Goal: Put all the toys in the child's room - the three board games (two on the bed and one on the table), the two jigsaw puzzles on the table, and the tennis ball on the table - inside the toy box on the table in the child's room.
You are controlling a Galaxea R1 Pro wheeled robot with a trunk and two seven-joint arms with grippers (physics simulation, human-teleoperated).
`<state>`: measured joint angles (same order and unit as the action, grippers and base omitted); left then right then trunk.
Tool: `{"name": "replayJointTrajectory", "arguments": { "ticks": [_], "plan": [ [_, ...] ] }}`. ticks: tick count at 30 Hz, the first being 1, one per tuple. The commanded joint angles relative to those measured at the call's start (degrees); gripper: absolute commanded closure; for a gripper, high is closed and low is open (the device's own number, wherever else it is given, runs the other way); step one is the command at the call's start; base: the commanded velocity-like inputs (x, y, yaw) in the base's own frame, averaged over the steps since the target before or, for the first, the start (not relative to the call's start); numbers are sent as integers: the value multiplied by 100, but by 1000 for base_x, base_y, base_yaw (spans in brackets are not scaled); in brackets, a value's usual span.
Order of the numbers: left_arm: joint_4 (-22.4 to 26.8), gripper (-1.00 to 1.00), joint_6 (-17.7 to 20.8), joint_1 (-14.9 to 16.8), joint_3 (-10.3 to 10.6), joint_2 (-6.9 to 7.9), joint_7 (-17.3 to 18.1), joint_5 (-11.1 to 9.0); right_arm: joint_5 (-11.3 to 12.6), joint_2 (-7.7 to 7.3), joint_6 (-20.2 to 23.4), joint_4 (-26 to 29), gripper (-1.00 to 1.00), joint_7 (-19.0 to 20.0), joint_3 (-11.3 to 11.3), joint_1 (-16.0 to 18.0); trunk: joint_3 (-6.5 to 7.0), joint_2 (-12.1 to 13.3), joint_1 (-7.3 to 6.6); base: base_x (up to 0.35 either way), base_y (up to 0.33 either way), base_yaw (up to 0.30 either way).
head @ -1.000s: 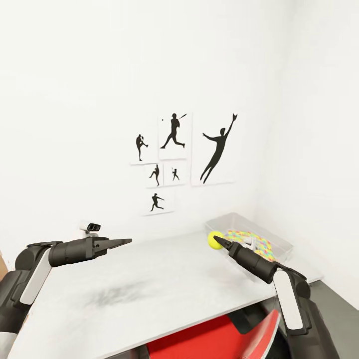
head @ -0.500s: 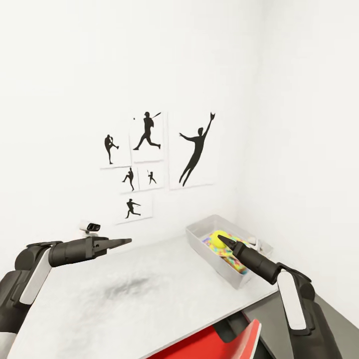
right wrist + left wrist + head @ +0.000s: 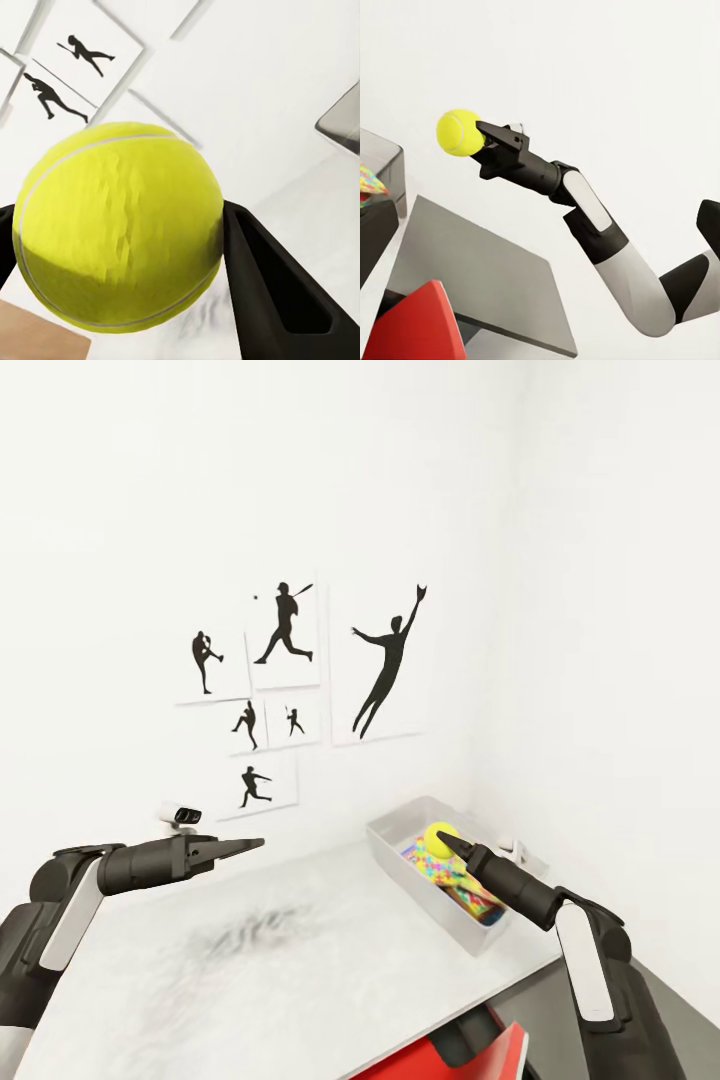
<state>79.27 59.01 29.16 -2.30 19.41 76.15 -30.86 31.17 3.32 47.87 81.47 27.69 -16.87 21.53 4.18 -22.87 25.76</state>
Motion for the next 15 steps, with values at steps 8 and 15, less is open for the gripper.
{"name": "replayJointTrajectory", "arguments": {
  "ticks": [8,15],
  "plan": [
    [0,-100,49,2,0,2,5,-24,14,11,47,1,100,8,-18,3,-3,-5,3,109,-51,-1],
    [-4,-100,49,2,-3,2,5,-24,16,9,42,1,100,14,-18,4,-3,-5,3,58,-57,0]
  ]
}}
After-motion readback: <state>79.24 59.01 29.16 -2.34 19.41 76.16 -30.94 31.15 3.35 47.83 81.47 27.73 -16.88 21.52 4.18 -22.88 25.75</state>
